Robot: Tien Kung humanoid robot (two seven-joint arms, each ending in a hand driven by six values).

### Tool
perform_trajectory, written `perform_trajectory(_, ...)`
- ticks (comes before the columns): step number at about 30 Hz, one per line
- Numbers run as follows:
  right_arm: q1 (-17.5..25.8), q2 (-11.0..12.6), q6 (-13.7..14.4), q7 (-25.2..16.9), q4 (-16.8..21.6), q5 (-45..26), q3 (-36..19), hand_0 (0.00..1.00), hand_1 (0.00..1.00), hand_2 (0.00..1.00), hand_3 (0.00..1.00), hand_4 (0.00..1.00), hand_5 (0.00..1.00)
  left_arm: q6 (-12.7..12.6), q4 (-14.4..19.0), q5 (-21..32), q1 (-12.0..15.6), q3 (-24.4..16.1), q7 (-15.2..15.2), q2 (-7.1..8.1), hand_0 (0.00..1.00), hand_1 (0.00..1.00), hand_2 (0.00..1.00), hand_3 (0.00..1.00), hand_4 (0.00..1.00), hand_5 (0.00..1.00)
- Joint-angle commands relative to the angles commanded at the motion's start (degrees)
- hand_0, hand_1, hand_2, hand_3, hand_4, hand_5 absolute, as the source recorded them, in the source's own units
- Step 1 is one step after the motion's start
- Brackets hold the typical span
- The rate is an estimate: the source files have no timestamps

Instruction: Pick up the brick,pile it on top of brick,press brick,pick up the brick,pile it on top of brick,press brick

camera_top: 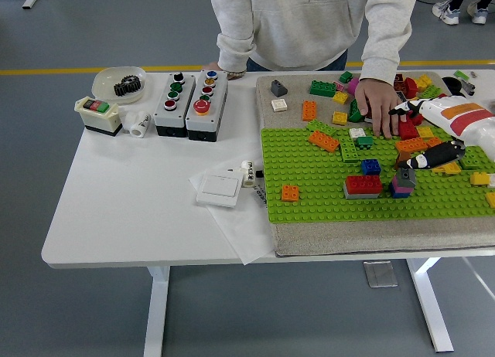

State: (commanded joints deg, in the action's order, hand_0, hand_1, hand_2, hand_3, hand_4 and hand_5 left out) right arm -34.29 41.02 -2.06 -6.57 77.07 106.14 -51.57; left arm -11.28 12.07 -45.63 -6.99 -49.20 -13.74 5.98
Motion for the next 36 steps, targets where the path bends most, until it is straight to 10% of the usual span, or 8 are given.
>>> perform_trajectory(10, 4.7, -1.8, 3.3, -1.2, -0.2, -1.9, -2.3, 0.881, 0.833, 0.855, 0.888, 0.998, 0.341, -0.1, 0.0, 0.2, 0.0, 0.1, 0.1, -0.07, 0.76, 0.791, 0.783, 0.677, 0.765, 0.636)
perform_trajectory(36, 9.6, -9.5, 14.7, -9.2, -16.1, -6.5, -3.3, 0.927, 0.853, 0.863, 0.902, 0.998, 0.373, 0.0, 0.0, -0.2, 0.3, 0.1, -0.2, -0.26, 0.762, 0.79, 0.785, 0.677, 0.766, 0.637)
